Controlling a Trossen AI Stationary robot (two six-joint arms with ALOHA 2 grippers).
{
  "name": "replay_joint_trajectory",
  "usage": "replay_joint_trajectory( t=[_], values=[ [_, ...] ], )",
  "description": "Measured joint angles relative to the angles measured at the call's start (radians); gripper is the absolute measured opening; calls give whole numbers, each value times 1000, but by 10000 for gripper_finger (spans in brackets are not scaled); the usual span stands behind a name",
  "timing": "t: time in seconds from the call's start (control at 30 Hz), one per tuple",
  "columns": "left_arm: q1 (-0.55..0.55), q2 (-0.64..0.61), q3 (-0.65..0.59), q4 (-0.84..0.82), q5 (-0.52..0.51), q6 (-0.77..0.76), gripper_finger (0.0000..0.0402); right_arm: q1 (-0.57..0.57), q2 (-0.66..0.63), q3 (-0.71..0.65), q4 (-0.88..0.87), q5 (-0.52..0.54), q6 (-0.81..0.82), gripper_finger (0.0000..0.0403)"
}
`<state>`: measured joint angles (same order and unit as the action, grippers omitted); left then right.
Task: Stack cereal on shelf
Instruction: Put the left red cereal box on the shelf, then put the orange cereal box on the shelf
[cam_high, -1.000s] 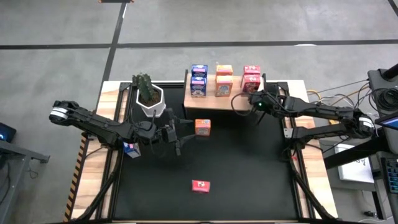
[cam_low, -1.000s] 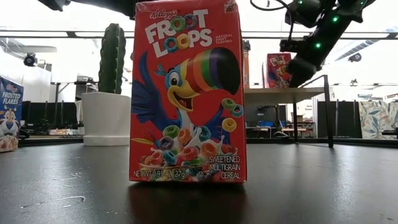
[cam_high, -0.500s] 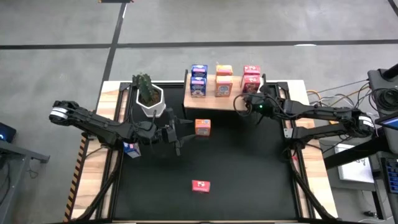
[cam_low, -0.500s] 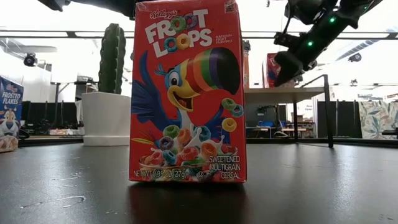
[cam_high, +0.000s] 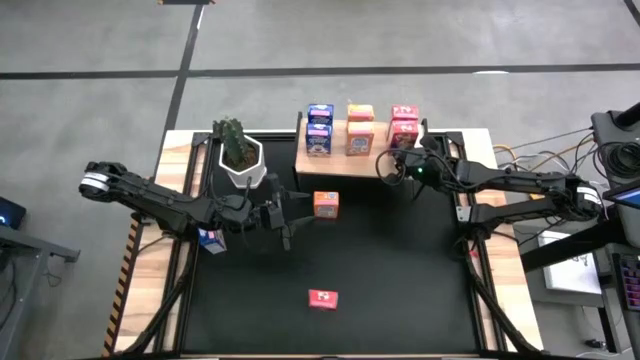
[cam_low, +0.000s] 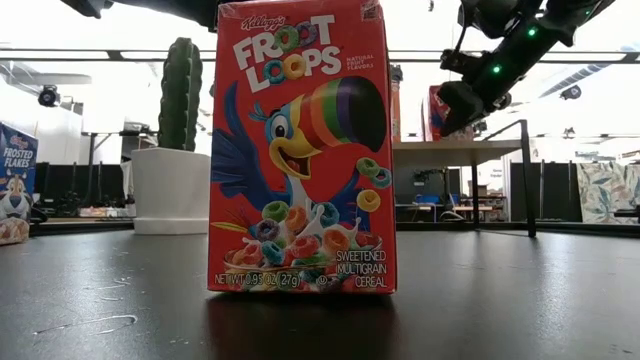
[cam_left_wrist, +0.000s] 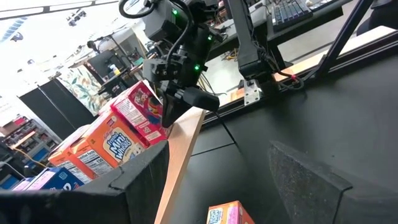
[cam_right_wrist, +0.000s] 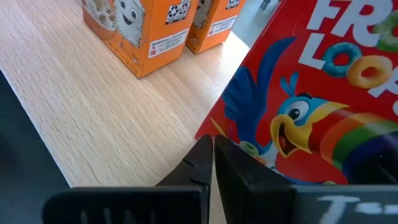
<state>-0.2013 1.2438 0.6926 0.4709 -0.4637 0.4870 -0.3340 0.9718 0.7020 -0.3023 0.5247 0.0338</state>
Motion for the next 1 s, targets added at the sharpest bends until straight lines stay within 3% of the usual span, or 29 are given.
replay_joint_trajectory(
  t=[0.43, 0.63, 0.8, 1.0],
  values=[
    [0, 0, 0, -2, 0, 3, 256, 24, -19, 6, -5, -18, -6, 9],
    [0, 0, 0, -77, 11, -13, 256, 124, -74, 7, 1, -32, 4, 9],
    [0, 21, 0, -144, 118, -110, 256, 242, -86, 6, 4, -35, 15, 9],
    [16, 104, 0, -85, 162, -141, 256, 365, -58, -2, 77, -30, 5, 9]
  ],
)
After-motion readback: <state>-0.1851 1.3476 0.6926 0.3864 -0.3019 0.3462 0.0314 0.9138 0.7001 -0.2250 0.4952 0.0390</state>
